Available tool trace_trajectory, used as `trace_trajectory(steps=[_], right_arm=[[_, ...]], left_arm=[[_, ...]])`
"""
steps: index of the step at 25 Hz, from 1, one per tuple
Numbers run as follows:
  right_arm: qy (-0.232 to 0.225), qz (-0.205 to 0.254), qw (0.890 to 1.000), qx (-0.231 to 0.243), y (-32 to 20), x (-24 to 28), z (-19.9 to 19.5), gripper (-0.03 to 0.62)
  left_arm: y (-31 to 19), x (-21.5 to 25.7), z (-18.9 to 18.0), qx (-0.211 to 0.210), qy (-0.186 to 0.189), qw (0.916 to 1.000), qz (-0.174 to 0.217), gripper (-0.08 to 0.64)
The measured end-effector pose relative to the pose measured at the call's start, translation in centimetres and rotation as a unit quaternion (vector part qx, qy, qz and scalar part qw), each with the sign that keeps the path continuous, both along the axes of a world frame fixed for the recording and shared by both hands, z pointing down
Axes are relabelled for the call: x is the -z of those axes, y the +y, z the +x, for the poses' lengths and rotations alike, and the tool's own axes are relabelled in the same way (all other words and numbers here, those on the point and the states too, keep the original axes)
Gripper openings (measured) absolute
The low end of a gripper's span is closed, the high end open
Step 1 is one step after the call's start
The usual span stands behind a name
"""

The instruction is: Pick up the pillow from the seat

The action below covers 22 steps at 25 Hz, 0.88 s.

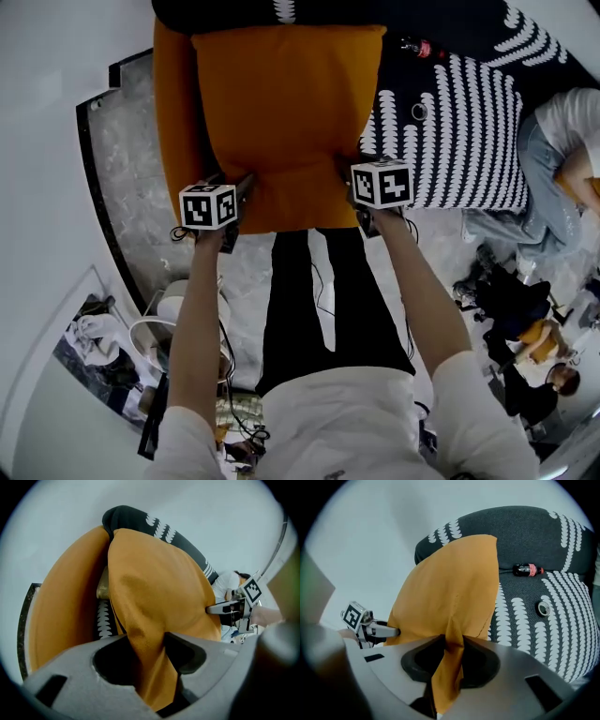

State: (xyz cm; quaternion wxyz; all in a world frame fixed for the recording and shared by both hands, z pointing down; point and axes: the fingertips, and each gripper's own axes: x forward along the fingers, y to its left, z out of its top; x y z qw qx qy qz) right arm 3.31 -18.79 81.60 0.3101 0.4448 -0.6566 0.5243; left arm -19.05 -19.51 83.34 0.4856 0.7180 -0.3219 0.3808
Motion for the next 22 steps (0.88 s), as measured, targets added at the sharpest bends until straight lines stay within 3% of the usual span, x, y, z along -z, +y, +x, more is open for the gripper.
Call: trace_trajectory(steps=[9, 17, 22], right_arm=[[-0.019, 0.004, 0.997, -0.078, 4.3, 3.0, 3.0, 0.048], [-0.030, 0.000, 0.994, -0.108, 8.0, 6.1, 4.7, 0.032], [-0.046, 0.020, 0.991, -0.123, 8.9, 9.0, 5.9, 0.028]], left_arm=[[3.3, 4.0, 2.4, 0.037, -0.001, 0.9990, 0.023, 0.176], [5.0, 8.4, 4.2, 0.053, -0.010, 0.9972, 0.051, 0.148], [5.8, 11.6, 5.2, 0.057, -0.005, 0.9960, 0.068, 0.137]])
